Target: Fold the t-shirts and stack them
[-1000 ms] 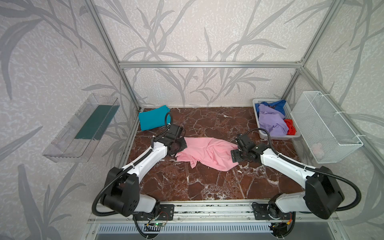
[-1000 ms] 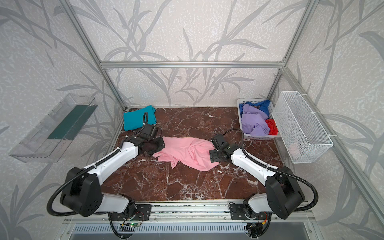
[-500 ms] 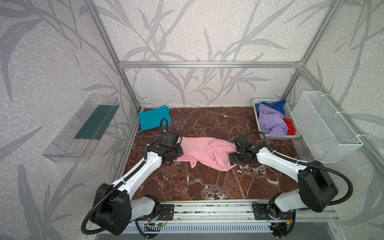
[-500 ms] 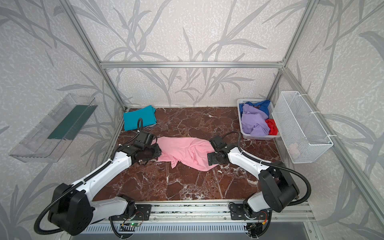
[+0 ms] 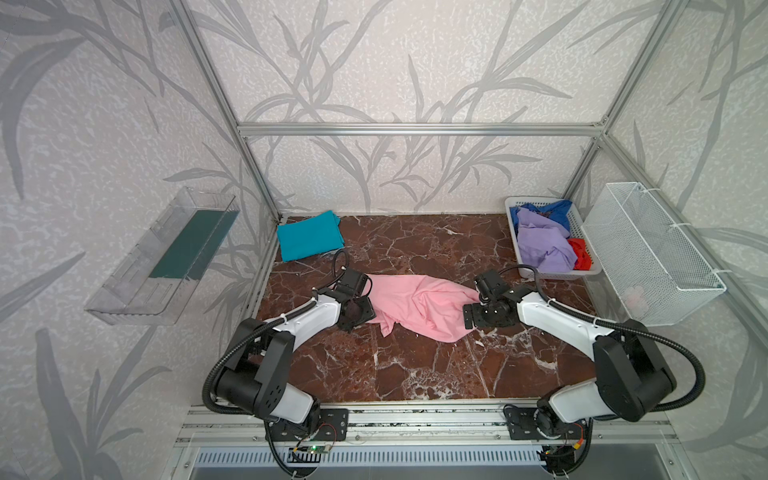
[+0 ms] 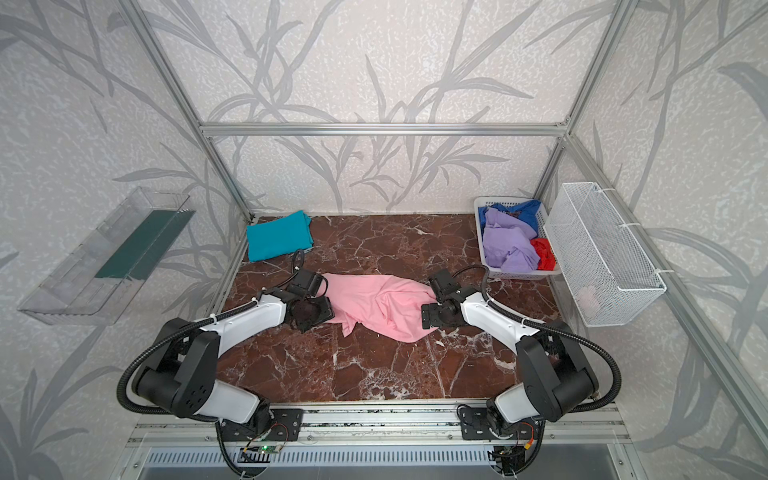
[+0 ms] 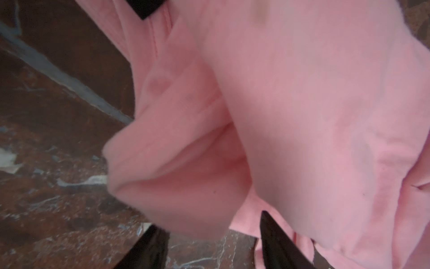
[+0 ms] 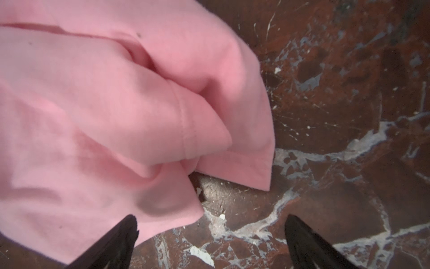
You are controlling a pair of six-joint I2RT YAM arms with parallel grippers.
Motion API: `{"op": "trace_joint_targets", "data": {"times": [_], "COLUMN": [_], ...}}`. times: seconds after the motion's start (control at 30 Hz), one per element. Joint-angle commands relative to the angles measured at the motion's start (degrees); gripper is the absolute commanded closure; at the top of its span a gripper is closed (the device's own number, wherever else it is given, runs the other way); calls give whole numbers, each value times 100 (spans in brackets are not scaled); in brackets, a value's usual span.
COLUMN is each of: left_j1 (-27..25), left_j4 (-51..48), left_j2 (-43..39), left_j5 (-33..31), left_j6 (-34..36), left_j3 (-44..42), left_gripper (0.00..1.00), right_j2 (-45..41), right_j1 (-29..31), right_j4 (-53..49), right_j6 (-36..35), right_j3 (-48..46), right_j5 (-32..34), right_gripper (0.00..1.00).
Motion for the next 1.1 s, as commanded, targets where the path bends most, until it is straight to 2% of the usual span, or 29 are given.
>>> {"op": "trace_joint_targets", "data": {"times": [0.0,0.03,0.07,0.13,0.17,0.3,0.47,0.57,0.67,0.97,1.07], "left_j1": [-26,-23,-23,-23,-23,-15,3,3,3,3,3], "left_j4": [69,66,78,49,12,-375,-1348,-1897,-2089,-2586,-2656], "left_j2": [160,207,253,359,412,267,-408,-845,-1316,-1910,-1948], "left_j5": [-77,-112,-118,-145,-140,-177,-525,-784,-996,-1132,-1159], "left_j6": [-30,-21,-12,-8,-8,92,447,636,694,670,656], "left_j3": [123,139,147,208,260,643,1697,2401,2741,3452,3579], "left_gripper": [33,42,63,93,100,100,100,100,100,100,100], "right_j2": [95,120,134,153,176,163,210,295,411,750,857], "right_j1": [-68,-77,-81,-98,-109,-167,-196,-200,-180,311,339], "right_j4": [-78,-83,-80,-70,-58,-55,-41,94,369,810,972], "right_j6": [-23,-34,-28,-26,-15,-30,-155,-120,27,242,322], "right_j3": [142,163,182,208,214,253,443,508,474,499,467], "right_j5": [-45,-45,-45,-46,-45,-38,-95,-371,-686,-861,-914], "right_gripper": [1,1,1,1,1,1,1,4,7,16,26]}}
